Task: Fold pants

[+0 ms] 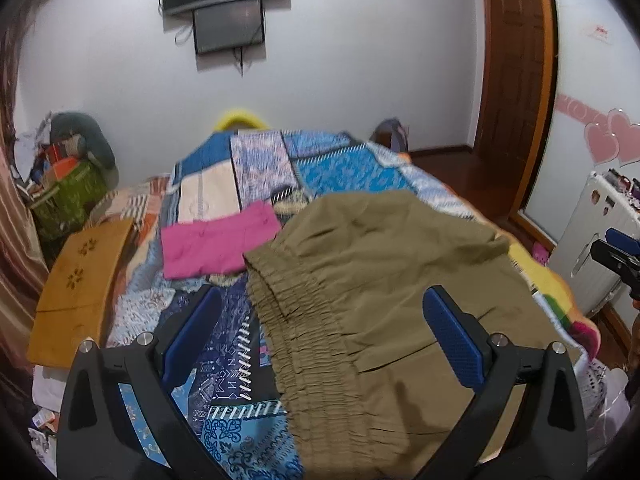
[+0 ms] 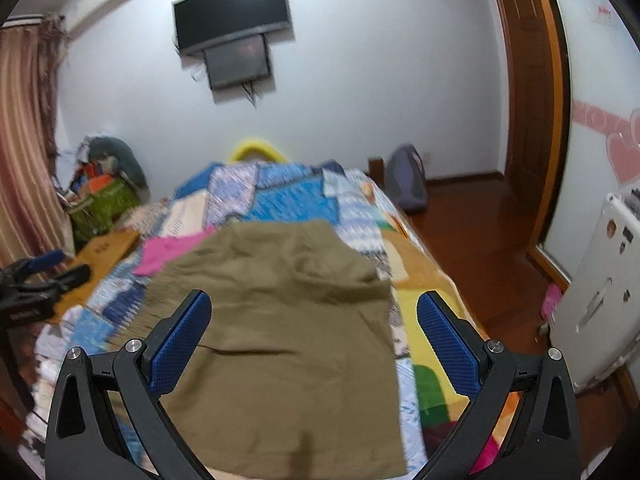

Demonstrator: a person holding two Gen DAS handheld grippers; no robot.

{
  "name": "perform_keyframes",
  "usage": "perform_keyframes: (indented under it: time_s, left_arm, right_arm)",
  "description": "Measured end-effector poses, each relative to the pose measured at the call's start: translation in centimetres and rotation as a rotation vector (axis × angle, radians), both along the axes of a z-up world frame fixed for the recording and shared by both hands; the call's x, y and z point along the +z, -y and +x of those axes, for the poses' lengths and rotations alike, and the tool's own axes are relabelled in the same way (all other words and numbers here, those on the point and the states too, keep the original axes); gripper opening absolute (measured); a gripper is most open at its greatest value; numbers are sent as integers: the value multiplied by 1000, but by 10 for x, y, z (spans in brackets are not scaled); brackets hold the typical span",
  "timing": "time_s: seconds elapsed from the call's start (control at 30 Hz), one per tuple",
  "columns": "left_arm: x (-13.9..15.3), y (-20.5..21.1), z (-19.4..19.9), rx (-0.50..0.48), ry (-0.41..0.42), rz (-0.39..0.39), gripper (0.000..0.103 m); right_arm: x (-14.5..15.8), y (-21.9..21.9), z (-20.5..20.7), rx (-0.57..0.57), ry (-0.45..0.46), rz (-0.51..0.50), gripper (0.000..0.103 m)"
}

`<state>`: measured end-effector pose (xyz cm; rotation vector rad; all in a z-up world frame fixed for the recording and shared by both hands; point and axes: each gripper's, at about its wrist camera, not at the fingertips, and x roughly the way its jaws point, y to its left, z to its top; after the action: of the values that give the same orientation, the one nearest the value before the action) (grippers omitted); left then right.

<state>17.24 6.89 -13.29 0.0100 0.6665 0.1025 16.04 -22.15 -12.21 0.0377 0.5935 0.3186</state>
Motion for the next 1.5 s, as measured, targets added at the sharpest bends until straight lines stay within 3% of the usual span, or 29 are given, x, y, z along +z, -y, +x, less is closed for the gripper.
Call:
perform_keyframes:
  time_s: [0.07, 0.2, 0.4, 0.67, 0.7, 0.77, 0.83, 0.87, 0.9, 1.03, 1.27, 1.37, 1.5]
  left_arm:
    - [-11, -10, 13, -3, -50, -9, 92]
    - [-37, -25, 31, -12, -140, -23, 87]
    - [-74, -40, 56, -25, -263, -86, 74]
    - [-108, -44, 78, -75, -390, -245, 73]
    - [-109, -43, 79, -78, -389, -241, 73]
    - [-109, -41, 80, -84, -383, -222, 71]
    - [-108, -37, 79, -92, -368, -182, 62]
    - [-107, -32, 77, -102, -360, -148, 60]
    - [-106, -30, 76, -104, -353, -122, 60]
    - [-105, -32, 74, -96, -349, -88, 58]
    - [-106, -48, 65, -116, -369, -149, 57]
    - [-100, -48, 67, -115, -392, -167, 57]
    - [-80, -44, 67, -121, -355, -130, 57]
  right_arm:
    - [-14, 7, 14, -6, -39, -34, 93]
    - [-35, 17, 36, 3, -116, -68, 87]
    - [-68, 28, 69, 39, -229, -70, 68]
    - [-102, 24, 107, 117, -376, -55, 48]
    - [-106, 24, 108, 128, -398, -43, 40]
    - [-113, 22, 107, 139, -419, -46, 32]
    - [-114, 21, 103, 141, -404, -64, 21]
    - [-113, 20, 100, 131, -395, -93, 12]
    - [-112, 21, 95, 129, -385, -109, 10]
    - [-111, 23, 86, 141, -374, -124, 8]
    - [-111, 28, 61, 154, -392, -107, 7]
    - [-108, 27, 71, 148, -411, -90, 8]
    - [-94, 28, 79, 147, -422, -82, 11]
